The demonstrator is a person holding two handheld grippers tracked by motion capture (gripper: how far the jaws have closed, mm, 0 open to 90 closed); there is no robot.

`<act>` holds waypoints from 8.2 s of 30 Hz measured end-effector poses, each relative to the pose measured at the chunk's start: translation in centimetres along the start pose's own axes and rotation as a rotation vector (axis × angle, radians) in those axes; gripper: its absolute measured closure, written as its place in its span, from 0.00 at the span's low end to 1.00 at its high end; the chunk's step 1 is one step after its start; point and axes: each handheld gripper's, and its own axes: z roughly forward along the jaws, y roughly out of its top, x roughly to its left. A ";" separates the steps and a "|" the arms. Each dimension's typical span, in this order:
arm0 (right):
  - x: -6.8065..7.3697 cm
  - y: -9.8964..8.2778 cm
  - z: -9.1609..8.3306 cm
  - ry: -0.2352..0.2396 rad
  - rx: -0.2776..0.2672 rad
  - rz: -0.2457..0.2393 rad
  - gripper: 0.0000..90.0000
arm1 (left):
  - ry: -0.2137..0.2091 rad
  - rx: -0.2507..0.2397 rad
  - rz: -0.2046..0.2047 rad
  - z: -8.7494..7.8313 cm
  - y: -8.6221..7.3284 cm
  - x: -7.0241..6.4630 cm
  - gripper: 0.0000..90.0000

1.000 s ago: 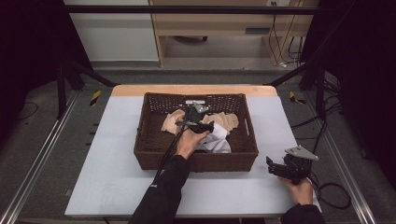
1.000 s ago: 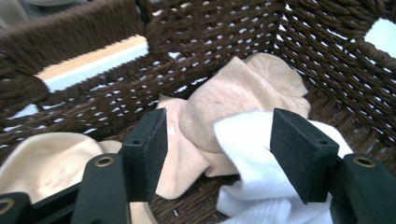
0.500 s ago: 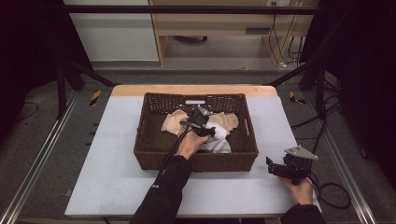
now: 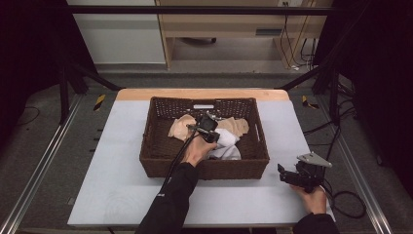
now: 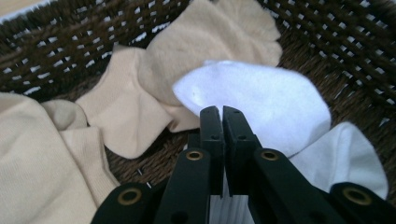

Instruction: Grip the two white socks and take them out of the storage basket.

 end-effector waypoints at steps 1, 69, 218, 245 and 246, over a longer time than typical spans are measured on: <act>0.0 0.0 0.0 -0.001 0.002 0.000 0.11 | -0.001 -0.009 0.002 -0.2 0.1 0.0 0.97; 0.1 -0.1 0.0 -0.017 0.003 -0.021 0.11 | 0.166 -0.713 -0.087 -28.4 -0.7 7.8 0.98; 0.1 -0.1 0.2 -0.019 0.024 -0.037 0.10 | 0.024 0.113 0.133 -0.2 -3.4 2.2 0.34; 0.0 -0.1 0.2 -0.024 0.022 -0.037 0.10 | -0.035 -0.181 0.083 -4.1 -2.1 2.9 0.86; 0.0 -0.1 0.2 -0.023 0.023 -0.036 0.10 | -0.027 -0.221 0.081 -4.7 -1.8 2.9 0.86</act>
